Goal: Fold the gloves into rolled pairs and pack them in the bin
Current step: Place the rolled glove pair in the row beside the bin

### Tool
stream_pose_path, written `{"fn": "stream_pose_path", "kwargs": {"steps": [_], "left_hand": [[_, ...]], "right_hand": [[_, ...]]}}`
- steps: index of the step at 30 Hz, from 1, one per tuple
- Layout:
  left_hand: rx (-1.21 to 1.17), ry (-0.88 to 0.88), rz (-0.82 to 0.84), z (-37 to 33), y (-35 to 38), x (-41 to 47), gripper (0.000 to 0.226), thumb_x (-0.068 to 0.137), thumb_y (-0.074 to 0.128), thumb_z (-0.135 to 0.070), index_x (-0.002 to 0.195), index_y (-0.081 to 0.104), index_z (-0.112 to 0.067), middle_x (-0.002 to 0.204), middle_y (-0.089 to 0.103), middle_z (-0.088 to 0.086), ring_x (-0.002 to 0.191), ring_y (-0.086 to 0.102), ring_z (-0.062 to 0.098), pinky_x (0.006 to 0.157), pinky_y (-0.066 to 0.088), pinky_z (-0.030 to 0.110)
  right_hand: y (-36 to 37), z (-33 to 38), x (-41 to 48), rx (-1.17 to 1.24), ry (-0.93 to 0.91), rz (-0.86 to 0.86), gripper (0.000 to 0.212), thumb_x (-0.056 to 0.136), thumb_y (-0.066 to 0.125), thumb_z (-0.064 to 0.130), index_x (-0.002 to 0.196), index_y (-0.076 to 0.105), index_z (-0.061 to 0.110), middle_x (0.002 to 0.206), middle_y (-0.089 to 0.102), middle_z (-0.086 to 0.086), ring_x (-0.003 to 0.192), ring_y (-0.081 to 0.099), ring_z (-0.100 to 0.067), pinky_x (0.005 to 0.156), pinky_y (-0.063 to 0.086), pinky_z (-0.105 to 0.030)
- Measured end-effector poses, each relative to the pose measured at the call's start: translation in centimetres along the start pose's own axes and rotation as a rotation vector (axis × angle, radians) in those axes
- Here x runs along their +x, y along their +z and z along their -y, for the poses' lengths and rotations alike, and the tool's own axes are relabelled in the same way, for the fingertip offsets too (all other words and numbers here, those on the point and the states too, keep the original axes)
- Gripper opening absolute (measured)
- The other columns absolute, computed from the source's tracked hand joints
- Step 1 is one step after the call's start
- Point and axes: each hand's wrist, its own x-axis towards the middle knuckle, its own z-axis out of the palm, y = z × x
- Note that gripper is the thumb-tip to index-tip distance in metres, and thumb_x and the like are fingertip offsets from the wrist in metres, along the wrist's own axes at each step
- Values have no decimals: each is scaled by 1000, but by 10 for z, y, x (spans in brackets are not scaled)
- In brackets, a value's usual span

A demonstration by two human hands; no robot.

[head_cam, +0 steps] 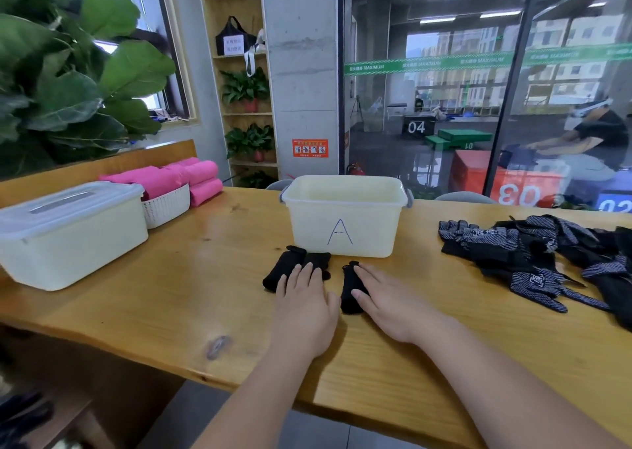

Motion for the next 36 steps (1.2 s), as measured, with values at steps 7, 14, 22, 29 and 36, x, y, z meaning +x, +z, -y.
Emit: {"fn": "stream_pose_path", "kwargs": {"steps": [7, 14, 22, 29, 36], "left_hand": [[17, -84, -91, 4, 7, 4, 96, 89, -7, -65, 165, 33, -21, 174, 24, -2, 163, 9, 21, 132, 6, 47], [-43, -113, -82, 6, 5, 7, 97, 88, -8, -63, 165, 32, -20, 175, 22, -3, 163, 6, 16, 132, 3, 46], [-145, -133, -85, 5, -2, 7, 64, 110, 25, -51, 165, 33, -19, 175, 21, -5, 163, 2, 11, 132, -1, 41], [-46, 47, -157, 2, -2, 4, 68, 107, 23, -57, 162, 40, -20, 172, 29, -7, 162, 5, 10, 133, 2, 38], [185, 397, -303, -9, -2, -1, 52, 103, 50, -47, 137, 69, -13, 150, 61, 5, 148, 47, 24, 124, 33, 51]], "right_hand": [[5, 18, 35, -39, 18, -37, 70, 111, 26, 57, 169, 11, 21, 176, 9, 4, 162, 7, -14, 130, 14, -38], [18, 35, 51, -96, 59, -53, 70, 110, 22, 57, 168, 10, 19, 176, 9, 1, 162, 7, -15, 129, 16, -47], [13, 36, 48, 10, 74, -61, 73, 108, 20, 64, 169, 7, 25, 177, 4, 6, 163, 2, -16, 130, 14, -46], [-9, 13, 15, 97, 76, -90, 71, 108, 20, 63, 169, 14, 28, 176, 6, 8, 163, 5, -17, 131, 15, -45], [-39, -16, -46, 67, 108, -49, 98, 88, 5, 80, 169, 16, 26, 176, 5, 7, 163, 4, -16, 130, 10, -39]]}}
